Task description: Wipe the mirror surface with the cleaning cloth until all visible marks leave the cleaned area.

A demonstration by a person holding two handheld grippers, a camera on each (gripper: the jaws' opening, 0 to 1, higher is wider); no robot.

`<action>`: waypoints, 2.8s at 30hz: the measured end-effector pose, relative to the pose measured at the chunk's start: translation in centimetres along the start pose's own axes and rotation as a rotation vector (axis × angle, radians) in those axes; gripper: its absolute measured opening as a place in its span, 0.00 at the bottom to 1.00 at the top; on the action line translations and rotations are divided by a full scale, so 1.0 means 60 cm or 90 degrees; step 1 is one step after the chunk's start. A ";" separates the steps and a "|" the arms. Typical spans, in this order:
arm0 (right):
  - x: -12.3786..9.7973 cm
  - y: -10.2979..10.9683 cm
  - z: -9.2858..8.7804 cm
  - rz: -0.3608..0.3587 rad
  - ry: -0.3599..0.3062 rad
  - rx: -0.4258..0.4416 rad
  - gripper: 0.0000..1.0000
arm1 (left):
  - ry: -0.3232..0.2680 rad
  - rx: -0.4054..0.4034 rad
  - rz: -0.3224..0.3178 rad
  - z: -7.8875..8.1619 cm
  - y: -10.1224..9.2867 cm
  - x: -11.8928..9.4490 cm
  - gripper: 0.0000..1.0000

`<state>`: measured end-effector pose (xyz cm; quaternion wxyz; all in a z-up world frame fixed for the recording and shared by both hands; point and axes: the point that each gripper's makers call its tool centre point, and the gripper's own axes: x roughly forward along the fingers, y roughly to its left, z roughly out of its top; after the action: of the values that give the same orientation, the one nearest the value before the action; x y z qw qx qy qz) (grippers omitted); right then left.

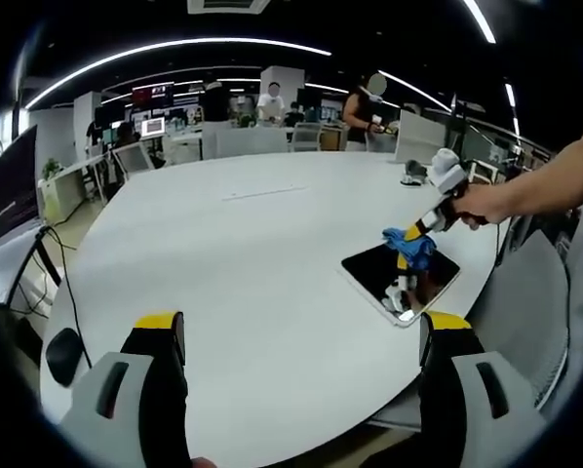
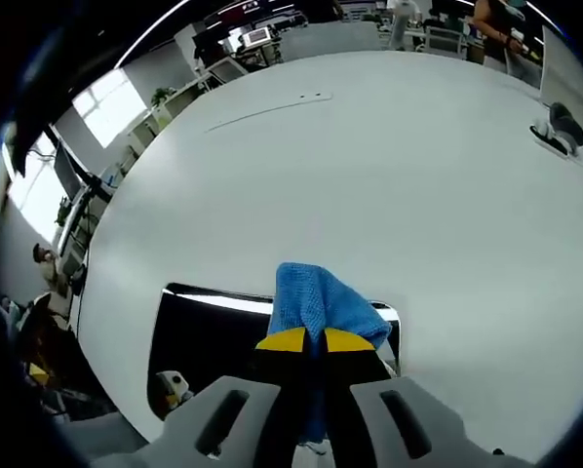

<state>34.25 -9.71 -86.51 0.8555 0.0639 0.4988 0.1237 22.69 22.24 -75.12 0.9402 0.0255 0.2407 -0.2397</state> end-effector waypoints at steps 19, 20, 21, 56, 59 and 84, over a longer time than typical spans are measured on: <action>0.033 0.111 0.003 0.054 0.022 -0.016 0.00 | 0.029 -0.001 -0.026 -0.020 0.000 0.012 0.99; 0.035 0.115 0.005 0.055 0.022 -0.018 0.00 | 0.029 -0.001 -0.026 -0.020 0.000 0.012 0.99; 0.038 0.122 0.006 0.059 0.022 -0.019 0.00 | 0.030 -0.001 -0.027 -0.019 0.001 0.014 0.99; 0.063 0.220 0.005 0.090 0.046 -0.063 0.00 | 0.004 0.010 -0.033 0.004 -0.007 0.017 0.99; 0.060 0.220 -0.001 0.093 0.047 -0.069 0.00 | 0.005 0.010 -0.030 0.004 -0.006 0.014 0.99; 0.038 0.229 -0.044 0.109 0.054 -0.092 0.00 | -0.002 0.004 -0.023 0.007 -0.018 0.009 0.99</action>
<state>30.99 4.06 -86.53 0.8222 0.0392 0.5171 0.2345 22.76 20.99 -74.91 0.9360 0.0242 0.2391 -0.2571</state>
